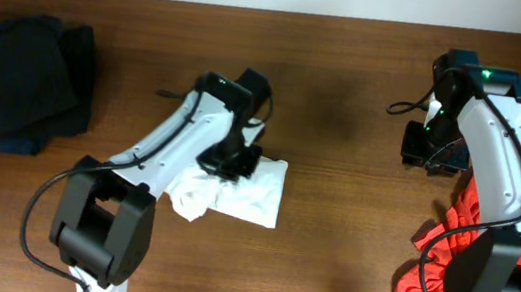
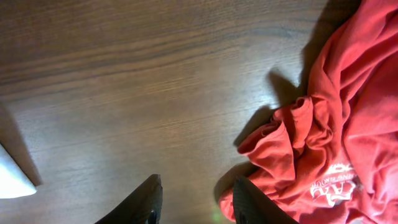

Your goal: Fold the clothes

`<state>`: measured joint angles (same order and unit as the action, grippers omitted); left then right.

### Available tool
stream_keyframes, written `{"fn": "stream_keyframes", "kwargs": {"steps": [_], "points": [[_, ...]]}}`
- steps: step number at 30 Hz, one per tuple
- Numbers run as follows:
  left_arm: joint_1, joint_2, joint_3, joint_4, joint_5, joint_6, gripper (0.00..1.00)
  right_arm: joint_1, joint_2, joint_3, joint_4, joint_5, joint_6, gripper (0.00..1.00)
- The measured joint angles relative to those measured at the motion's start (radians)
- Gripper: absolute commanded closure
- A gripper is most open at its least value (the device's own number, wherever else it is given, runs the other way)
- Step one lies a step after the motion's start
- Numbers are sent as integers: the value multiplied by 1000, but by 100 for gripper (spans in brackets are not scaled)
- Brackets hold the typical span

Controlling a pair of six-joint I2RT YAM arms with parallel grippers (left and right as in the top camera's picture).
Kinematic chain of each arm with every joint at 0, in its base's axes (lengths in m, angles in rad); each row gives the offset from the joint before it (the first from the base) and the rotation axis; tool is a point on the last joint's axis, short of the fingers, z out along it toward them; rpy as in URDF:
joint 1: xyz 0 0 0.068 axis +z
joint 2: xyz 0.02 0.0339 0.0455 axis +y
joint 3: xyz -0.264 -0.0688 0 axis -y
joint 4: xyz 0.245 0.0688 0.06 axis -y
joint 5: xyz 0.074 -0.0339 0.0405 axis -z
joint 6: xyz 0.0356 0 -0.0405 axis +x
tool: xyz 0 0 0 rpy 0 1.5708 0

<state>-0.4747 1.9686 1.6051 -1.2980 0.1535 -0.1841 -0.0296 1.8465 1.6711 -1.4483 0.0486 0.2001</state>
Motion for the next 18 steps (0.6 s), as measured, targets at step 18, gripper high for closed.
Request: {"fn": "stream_keyframes", "kwargs": {"steps": [18], "points": [[-63, 46, 369, -261, 27, 7, 81, 0, 0, 0, -3, 0, -14, 59]]}}
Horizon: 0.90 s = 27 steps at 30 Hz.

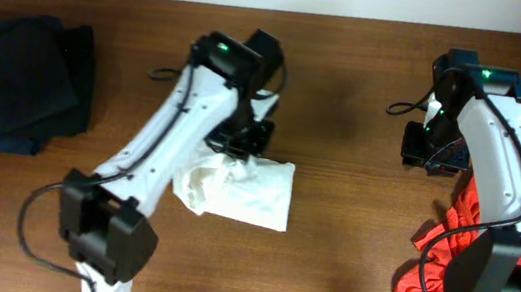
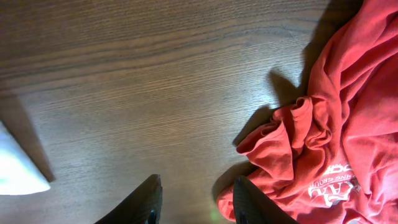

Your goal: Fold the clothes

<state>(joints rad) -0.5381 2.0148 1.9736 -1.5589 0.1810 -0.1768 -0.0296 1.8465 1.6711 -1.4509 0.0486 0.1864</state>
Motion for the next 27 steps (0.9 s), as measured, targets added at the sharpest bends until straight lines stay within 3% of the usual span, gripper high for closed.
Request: {"fn": "stream_keyframes", "kwargs": {"steps": [3, 5, 7, 9, 10, 14, 17, 21, 24, 27], "points": [[-121, 169, 1, 52, 60, 0, 58, 0, 0, 0, -8, 0, -1, 57], [-173, 251, 1, 102, 139, -1, 54, 0, 0, 0, -8, 0, -1, 51], [-171, 254, 31, 47, 171, 27, 53, 0, 0, 0, -8, 0, -2, 51], [-95, 236, 166, -12, 156, 46, 47, 0, 0, 0, -11, -46, -20, 51], [-34, 212, 231, -31, 135, 53, 39, 0, 0, 0, -11, -132, -74, 50], [370, 17, 330, -58, 73, 61, 37, 131, 0, -11, 16, -410, -215, 50], [523, 14, 235, -40, 114, 114, 37, 304, -8, -140, 174, -528, -199, 50], [528, 25, -47, 65, 150, 178, 37, 470, 0, -346, 432, -668, -77, 50], [513, 26, -232, 154, 210, 213, 37, 507, 0, -361, 490, -684, -10, 50], [445, 26, -369, 240, 232, 230, 37, 509, 0, -363, 416, -653, 37, 50]]}}
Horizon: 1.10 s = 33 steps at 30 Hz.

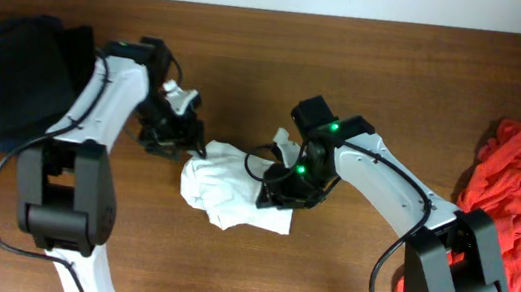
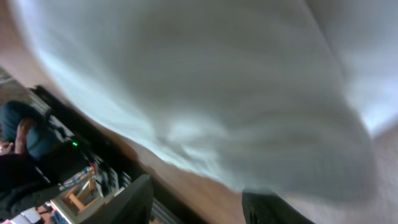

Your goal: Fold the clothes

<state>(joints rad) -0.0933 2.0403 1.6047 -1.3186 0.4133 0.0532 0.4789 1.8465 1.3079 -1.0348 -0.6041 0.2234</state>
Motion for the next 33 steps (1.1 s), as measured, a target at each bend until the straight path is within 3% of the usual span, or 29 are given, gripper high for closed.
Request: {"fn": "stream_keyframes", "kwargs": {"steps": [4, 7, 8, 9, 10, 14, 18, 22, 23, 24, 27, 33], "points": [[-45, 0, -80, 60, -25, 8, 37, 18, 0, -3, -8, 28, 43, 43], [-45, 0, -83, 64, -30, 8, 37, 88, -1, -26, 84, 31, 95, 47], [-45, 0, -83, 65, -32, 8, 37, 102, -1, -51, 133, 32, 122, 60], [-45, 0, -83, 65, -32, 8, 37, 106, -1, -63, 153, 42, 145, 89], [-45, 0, -83, 65, -32, 8, 37, 106, -1, -64, 156, 62, 163, 96], [-45, 0, -85, 68, -33, 8, 37, 64, -1, -49, 140, 140, 169, 96], [-51, 0, -147, 124, -32, 8, 37, -126, 3, 129, 81, 151, 81, 96], [-99, 0, -177, 161, -31, 8, 37, -171, 5, 135, 80, 253, -4, 96], [-115, 0, -184, 167, -32, 8, 37, -171, 7, 135, 81, 311, -10, 70], [-134, 0, -195, 170, -42, 7, 37, -173, 30, 135, 77, 429, 14, 60], [-142, 0, -202, 178, -78, 6, 37, -228, 73, 135, 1, 491, 57, 50], [-142, 0, -203, 191, -89, 6, 37, -184, -124, 140, -180, 295, -48, 49]]}}
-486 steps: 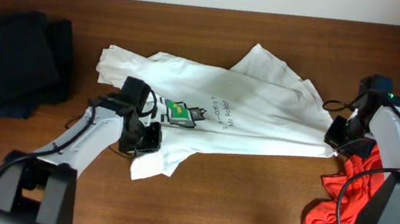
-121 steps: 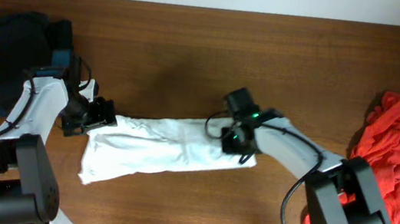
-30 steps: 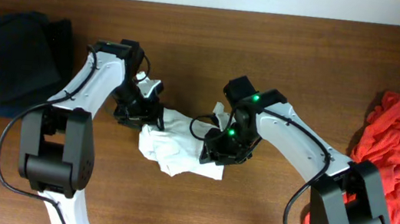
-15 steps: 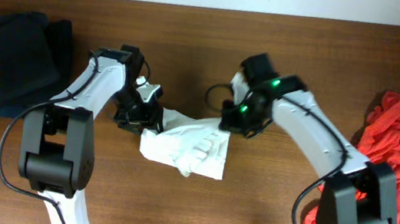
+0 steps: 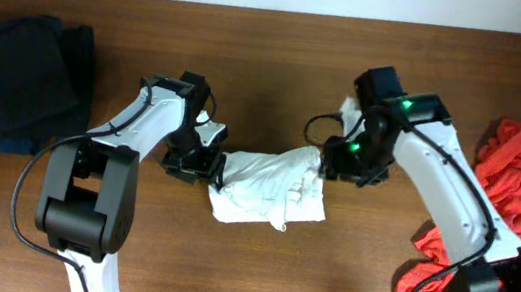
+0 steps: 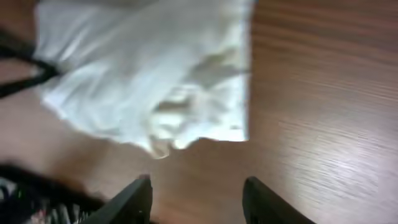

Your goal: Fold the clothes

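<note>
A crumpled white garment (image 5: 265, 189) lies on the wooden table (image 5: 351, 67) at centre; it also appears in the right wrist view (image 6: 155, 81). My left gripper (image 5: 196, 158) sits at its left edge, where a fold of white cloth rises at the fingers, and it looks shut on that fold. At the garment's right end is my right gripper (image 5: 331, 165). Its fingers (image 6: 140, 196) stand wide open over bare wood, just short of the cloth's hem. A red garment (image 5: 518, 180) lies at the far right.
A pile of dark clothes (image 5: 17, 79) lies at the table's left edge. The red garment runs down the right side past the right arm's base. Bare wood shows behind and in front of the white garment.
My right gripper was low over the white cloth; now it is further right, open, off the cloth's end. The left gripper has moved right and nearer. The garment lies more spread sideways.
First my left gripper was on the white garment at centre while the right arm stood by the red garment. Then the left reached further back with the cloth. Later it was at the left with the cloth's edge and the right had come across. Now both flank the garment.
</note>
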`<state>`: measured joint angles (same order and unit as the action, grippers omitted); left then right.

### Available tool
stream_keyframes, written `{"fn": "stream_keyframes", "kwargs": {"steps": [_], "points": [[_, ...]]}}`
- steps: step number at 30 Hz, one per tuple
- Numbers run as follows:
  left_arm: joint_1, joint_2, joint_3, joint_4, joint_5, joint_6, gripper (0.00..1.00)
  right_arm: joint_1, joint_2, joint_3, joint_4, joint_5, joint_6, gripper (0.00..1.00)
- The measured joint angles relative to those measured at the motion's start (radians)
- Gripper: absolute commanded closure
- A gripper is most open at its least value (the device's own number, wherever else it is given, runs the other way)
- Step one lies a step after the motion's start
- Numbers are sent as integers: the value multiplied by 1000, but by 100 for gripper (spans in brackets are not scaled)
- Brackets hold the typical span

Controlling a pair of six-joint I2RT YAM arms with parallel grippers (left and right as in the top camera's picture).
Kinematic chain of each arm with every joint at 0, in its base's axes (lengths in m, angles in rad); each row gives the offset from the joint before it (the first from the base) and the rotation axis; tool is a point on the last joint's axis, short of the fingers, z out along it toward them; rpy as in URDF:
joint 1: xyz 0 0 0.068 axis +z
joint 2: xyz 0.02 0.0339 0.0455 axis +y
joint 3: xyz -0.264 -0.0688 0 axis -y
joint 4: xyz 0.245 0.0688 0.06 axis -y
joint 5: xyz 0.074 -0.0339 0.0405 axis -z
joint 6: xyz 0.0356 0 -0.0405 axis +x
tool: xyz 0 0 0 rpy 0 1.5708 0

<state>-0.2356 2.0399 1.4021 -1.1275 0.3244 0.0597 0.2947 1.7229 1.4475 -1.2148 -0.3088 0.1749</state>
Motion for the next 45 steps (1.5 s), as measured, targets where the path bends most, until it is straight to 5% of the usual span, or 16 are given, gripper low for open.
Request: {"fn": "stream_keyframes", "kwargs": {"steps": [7, 8, 9, 13, 18, 22, 23, 25, 29, 33, 37, 41, 45], "points": [[0, 0, -3, 10, -3, 0, 37, 251, 17, -317, 359, -53, 47, 57], [0, 0, -3, 10, -3, 0, 37, 251, 18, -348, 402, -52, 56, 84], [0, 0, -3, 10, -3, 0, 37, 251, 18, -373, 431, -53, 60, 96], [0, 0, -3, 10, -3, 0, 37, 237, 14, -354, 326, -64, 53, 96], [0, 0, -4, 11, -4, 0, 37, -25, -45, -48, 108, 111, -6, 96], [0, 0, -4, 11, -4, 0, 37, -98, 38, -176, 73, 224, -53, 92], [0, 0, -4, 11, -4, 0, 37, -99, 46, -228, 99, 275, -54, 76], [0, 0, -4, 11, -8, 0, 37, -115, 51, -303, 135, 416, -36, 59], [0, 0, -3, 10, -8, 0, 37, -224, 51, -310, 195, 552, 18, 70], [-6, -16, 177, 34, 26, 0, 37, -259, -2, -278, 154, 354, 50, 69], [-138, -30, 280, 232, 170, 32, 37, -263, -210, -194, 196, -114, -14, 72], [-271, 21, 280, 238, 249, 103, 37, -263, -111, -201, 212, -317, -31, 79], [-302, 162, 280, 237, 256, 120, 37, -263, 51, -293, 211, -279, -53, 80]]}}
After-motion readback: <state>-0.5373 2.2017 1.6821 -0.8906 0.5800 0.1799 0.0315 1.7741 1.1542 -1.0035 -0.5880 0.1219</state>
